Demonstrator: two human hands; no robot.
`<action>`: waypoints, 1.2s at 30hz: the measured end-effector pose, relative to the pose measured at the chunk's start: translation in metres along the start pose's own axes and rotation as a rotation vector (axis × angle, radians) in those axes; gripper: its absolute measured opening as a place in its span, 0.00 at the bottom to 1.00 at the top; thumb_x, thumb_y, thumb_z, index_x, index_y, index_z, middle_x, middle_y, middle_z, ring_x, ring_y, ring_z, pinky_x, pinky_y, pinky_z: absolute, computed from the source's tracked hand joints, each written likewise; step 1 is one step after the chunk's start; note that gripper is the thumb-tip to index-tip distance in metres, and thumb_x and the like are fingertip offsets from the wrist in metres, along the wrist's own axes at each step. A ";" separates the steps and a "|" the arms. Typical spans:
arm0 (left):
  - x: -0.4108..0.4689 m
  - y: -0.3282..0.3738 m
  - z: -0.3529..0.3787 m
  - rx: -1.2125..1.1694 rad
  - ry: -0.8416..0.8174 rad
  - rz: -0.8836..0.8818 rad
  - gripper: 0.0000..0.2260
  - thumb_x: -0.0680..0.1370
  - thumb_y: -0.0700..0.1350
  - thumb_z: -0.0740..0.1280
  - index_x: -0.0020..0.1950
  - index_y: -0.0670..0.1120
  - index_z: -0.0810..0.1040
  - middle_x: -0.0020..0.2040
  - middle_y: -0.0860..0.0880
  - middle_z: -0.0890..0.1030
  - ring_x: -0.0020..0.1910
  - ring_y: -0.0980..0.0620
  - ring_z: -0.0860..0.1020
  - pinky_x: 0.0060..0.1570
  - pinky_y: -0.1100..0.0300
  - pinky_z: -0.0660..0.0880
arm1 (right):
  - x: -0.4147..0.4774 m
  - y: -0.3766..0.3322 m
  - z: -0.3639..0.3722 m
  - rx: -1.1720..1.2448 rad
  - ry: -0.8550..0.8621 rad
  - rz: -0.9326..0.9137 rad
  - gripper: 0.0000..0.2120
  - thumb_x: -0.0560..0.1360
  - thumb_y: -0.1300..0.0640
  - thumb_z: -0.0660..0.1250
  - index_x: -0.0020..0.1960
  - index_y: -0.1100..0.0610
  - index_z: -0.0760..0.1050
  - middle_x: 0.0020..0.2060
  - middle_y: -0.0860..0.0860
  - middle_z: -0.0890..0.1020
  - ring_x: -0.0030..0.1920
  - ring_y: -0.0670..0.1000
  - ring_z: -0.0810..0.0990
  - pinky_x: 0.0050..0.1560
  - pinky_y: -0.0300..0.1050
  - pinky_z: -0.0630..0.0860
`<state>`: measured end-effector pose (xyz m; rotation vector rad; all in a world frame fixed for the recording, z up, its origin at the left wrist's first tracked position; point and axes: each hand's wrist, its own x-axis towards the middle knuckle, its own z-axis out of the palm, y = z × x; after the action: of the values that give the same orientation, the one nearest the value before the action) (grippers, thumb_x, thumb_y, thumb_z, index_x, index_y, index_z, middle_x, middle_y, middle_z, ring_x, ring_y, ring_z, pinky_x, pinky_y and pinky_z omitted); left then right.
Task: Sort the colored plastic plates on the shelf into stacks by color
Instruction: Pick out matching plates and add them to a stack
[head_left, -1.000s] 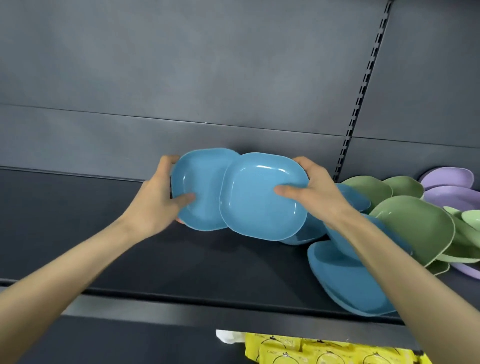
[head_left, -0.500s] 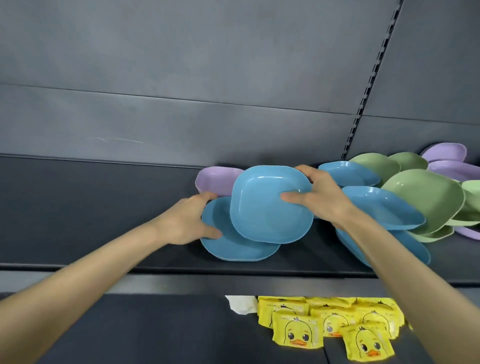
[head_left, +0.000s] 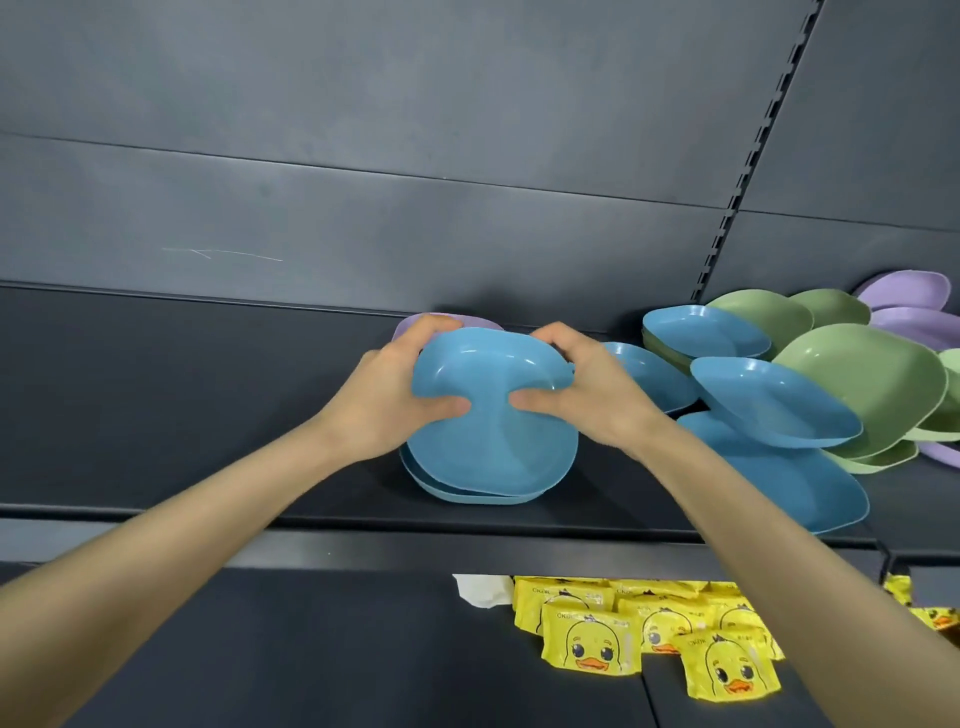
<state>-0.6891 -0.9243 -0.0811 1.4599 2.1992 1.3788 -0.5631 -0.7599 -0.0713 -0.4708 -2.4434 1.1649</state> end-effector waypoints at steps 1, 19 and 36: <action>-0.001 -0.001 0.000 0.049 -0.006 -0.015 0.24 0.70 0.42 0.74 0.54 0.65 0.69 0.51 0.60 0.77 0.48 0.58 0.77 0.39 0.72 0.72 | 0.000 0.003 0.002 -0.064 -0.007 -0.001 0.16 0.67 0.58 0.75 0.49 0.51 0.72 0.44 0.47 0.80 0.44 0.47 0.78 0.44 0.42 0.75; -0.005 0.000 0.004 0.494 -0.236 -0.197 0.23 0.65 0.59 0.72 0.53 0.47 0.75 0.49 0.51 0.78 0.49 0.49 0.76 0.49 0.49 0.76 | 0.002 0.000 0.006 -0.695 -0.177 -0.097 0.25 0.68 0.47 0.73 0.62 0.54 0.73 0.51 0.49 0.70 0.58 0.54 0.67 0.54 0.43 0.66; 0.070 0.104 0.048 0.703 -0.114 0.238 0.23 0.76 0.55 0.65 0.69 0.49 0.68 0.64 0.48 0.74 0.64 0.47 0.71 0.62 0.50 0.68 | -0.022 -0.006 -0.144 -0.743 0.097 -0.046 0.19 0.75 0.51 0.66 0.65 0.56 0.72 0.63 0.53 0.76 0.64 0.53 0.72 0.55 0.40 0.66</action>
<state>-0.6301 -0.8302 -0.0061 2.0004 2.6341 0.5352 -0.4757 -0.6784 0.0119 -0.6453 -2.7153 0.1649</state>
